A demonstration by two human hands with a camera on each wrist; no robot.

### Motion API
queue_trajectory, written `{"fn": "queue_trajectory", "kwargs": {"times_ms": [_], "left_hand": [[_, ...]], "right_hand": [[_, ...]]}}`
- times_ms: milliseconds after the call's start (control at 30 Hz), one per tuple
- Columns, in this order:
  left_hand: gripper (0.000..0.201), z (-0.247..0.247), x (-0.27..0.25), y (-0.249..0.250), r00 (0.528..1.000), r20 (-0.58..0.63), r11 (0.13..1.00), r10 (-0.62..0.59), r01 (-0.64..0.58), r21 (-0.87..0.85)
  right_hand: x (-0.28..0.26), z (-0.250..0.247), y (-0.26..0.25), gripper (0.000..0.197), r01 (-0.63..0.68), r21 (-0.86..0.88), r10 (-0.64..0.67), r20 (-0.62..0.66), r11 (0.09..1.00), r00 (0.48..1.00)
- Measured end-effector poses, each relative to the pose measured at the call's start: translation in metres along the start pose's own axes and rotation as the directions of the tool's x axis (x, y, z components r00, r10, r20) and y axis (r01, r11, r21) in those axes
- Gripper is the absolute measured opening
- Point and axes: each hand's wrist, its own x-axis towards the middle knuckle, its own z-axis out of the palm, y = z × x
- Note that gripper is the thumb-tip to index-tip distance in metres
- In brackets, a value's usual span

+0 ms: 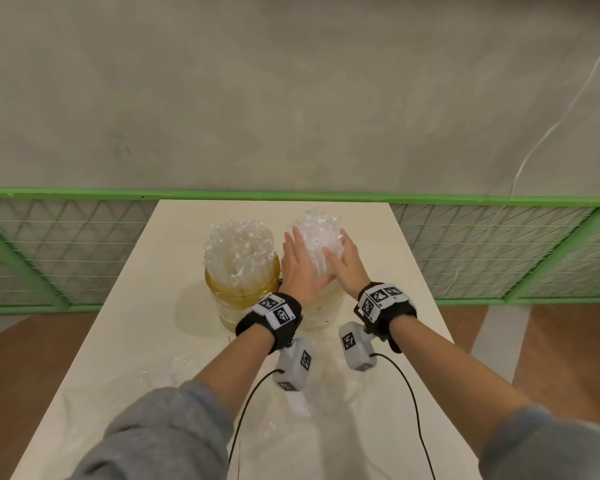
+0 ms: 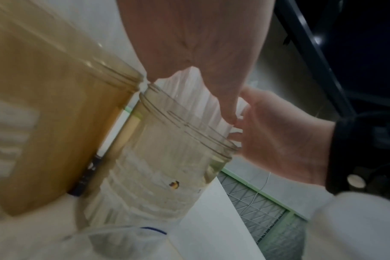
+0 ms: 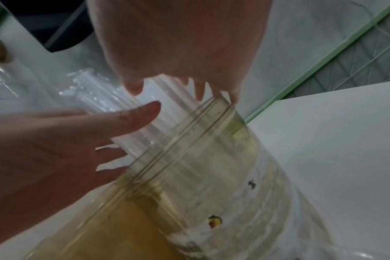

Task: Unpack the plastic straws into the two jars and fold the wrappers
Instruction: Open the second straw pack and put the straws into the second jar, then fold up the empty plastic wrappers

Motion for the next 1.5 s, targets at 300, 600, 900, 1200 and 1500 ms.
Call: {"fn": "queue_trajectory", "kwargs": {"times_ms": [300, 600, 900, 1200, 1500], "left_hand": [[0.103, -0.042, -0.048, 0.01, 0.99, -0.021, 0.99, 0.143, -0.143, 0.01], [0.039, -0.051, -0.141, -0.1, 0.979, -0.191, 0.977, 0.07, -0.029, 0.213], [0.06, 0.013, -0.188, -0.172, 0.85, 0.196, 0.811, -0.489, 0.359, 0.462], [0.014, 0.005, -0.167, -0.131, 0.947, -0.021, 0.947, -0.322, 0.322, 0.005], [0.037, -0.004, -0.168, -0.13, 0.953, 0.242, 0.97, -0.184, 0.215, -0.112]], "right_hand": [[-0.098, 0.005, -0.006, 0.068, 0.185, -0.18, -0.252, -0.506, 0.966, 0.825], [-0.199, 0.086, 0.06, 0.082, 0.371, -0.571, 0.002, 0.547, 0.733, 0.837], [-0.208, 0.071, 0.085, 0.04, 0.359, -0.756, 0.057, 0.461, 0.547, 0.886], [-0.224, 0.096, 0.038, 0.034, -0.009, -0.195, 0.107, 0.496, 0.981, 0.862], [-0.222, 0.101, 0.053, 0.015, -0.255, -0.019, 0.242, 0.388, 0.967, 0.889]]}}
